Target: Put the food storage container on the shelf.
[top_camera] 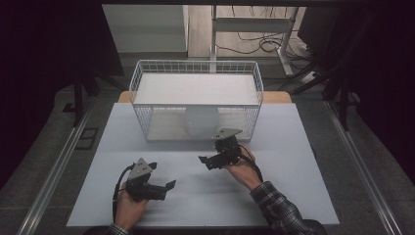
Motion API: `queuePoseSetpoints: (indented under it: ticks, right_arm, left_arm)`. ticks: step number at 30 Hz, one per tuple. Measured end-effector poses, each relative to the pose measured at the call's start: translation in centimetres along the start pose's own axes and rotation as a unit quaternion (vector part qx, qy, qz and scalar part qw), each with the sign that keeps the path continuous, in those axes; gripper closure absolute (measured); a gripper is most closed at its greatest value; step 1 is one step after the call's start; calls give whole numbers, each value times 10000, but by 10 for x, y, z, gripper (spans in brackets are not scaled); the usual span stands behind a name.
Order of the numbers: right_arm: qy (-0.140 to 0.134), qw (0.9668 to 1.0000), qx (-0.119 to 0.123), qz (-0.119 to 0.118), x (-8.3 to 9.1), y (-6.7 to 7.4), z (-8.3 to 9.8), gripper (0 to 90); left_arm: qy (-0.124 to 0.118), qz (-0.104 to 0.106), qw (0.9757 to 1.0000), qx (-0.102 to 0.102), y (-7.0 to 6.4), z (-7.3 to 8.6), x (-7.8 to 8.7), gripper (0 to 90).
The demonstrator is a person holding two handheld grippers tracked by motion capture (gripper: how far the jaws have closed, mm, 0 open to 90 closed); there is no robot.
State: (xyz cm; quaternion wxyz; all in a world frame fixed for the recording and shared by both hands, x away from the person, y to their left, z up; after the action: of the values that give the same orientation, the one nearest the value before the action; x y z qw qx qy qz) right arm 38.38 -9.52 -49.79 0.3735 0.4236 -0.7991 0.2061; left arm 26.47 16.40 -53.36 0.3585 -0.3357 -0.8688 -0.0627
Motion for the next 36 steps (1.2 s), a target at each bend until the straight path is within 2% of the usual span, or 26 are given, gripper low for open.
queuePoseSetpoints:
  ticks: [10, 22, 30, 36]
  right_arm:
    - [-91, 9998, -139, -76, 20, 2, 13, 15]
    - [-190, 9993, -321, -86, 49, 1, 41, 3]
    - [-309, 9983, -490, 77, 72, -2, 67, 0]
    - [-367, 9966, -686, 267, 88, -7, 94, 0]
  left_arm:
    - [24, 13, 10000, 4, 0, 0, -1, 27]
    - [34, 19, 10000, 7, 0, 0, -1, 26]
    - [68, 19, 10000, 11, 0, 1, -2, 27]
    - [74, 0, 10000, 4, 0, 1, -3, 26]
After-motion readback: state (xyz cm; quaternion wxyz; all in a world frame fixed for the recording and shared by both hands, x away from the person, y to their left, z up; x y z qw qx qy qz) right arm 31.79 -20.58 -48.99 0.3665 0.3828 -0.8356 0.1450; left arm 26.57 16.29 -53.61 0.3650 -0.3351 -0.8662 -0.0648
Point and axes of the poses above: each handheld gripper's, and its own axes: x roughly backward along the jaws, z roughly out of its underside, y roughly to its left, the point moved 2 cm from there along -x, roughly forward along the jaws, and after that the axes turned 11 degrees about y, right-handed, at the moved point
